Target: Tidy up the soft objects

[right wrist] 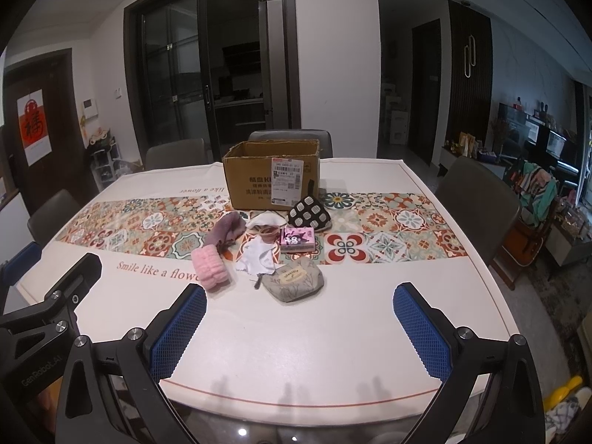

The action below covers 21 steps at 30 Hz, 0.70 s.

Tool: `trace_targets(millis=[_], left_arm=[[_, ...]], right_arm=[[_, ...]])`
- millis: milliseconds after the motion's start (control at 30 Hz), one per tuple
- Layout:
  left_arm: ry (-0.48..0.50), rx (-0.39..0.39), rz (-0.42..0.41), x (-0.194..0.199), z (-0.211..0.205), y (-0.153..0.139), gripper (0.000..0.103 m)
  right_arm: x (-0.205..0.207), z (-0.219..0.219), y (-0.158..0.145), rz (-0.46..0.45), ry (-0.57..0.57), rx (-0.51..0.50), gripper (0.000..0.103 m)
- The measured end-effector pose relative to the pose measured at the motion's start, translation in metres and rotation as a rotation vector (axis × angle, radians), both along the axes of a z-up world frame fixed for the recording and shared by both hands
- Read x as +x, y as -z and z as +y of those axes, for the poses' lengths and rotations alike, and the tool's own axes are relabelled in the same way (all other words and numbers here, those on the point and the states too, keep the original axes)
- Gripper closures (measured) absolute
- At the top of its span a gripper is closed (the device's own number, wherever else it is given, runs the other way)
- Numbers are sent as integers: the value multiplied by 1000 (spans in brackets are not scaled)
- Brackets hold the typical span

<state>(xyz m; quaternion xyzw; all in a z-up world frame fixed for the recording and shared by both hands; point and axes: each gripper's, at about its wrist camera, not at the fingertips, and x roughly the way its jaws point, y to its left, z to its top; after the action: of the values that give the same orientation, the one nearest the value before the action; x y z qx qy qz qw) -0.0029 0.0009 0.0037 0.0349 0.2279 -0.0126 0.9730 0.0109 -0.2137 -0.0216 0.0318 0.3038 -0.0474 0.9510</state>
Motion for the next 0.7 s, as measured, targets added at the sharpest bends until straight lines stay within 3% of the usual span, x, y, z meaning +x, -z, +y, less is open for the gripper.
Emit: trace_targets(millis=[700], left_arm=[[-1,4,5,4,-3,4,0]], right_arm=[[5,-4,5,4,3,2,0]])
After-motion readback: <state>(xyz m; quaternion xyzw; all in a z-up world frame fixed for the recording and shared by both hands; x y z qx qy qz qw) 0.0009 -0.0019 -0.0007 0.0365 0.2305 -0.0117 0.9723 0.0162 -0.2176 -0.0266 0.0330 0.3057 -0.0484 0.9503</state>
